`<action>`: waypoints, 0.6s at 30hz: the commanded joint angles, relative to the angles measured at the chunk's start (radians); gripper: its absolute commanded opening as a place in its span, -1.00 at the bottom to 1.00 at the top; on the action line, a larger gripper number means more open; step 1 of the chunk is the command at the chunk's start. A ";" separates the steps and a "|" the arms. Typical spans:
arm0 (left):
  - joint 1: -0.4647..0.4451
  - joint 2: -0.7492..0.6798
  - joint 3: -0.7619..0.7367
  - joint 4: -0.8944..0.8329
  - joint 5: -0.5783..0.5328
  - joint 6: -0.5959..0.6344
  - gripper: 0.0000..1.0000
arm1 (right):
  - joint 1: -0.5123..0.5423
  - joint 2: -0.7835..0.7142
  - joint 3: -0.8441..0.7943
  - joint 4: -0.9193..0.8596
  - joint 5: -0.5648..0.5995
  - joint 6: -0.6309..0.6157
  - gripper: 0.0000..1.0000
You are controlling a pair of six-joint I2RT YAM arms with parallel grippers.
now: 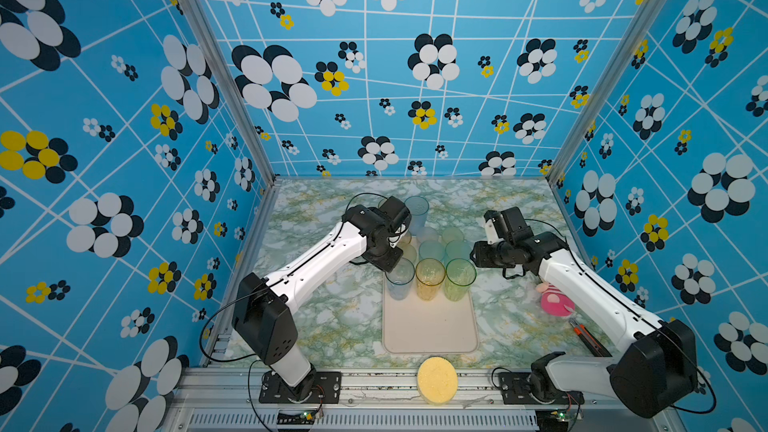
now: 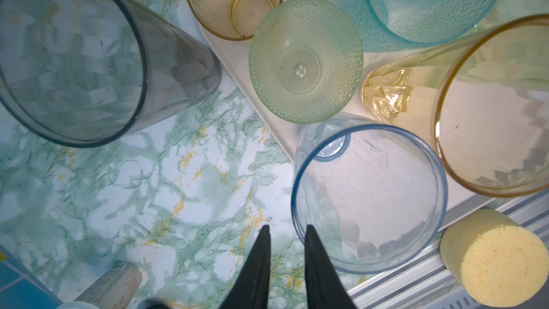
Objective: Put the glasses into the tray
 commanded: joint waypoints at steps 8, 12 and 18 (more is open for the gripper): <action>0.074 -0.110 0.007 0.070 -0.002 0.005 -0.51 | 0.005 0.005 0.024 -0.015 -0.005 0.007 -0.07; 0.115 -0.154 -0.019 0.145 0.018 0.006 -0.51 | 0.005 0.012 0.049 -0.035 0.013 -0.005 -0.07; 0.196 -0.261 -0.132 0.342 0.092 -0.051 -0.50 | 0.005 0.054 0.164 -0.064 0.050 -0.040 -0.07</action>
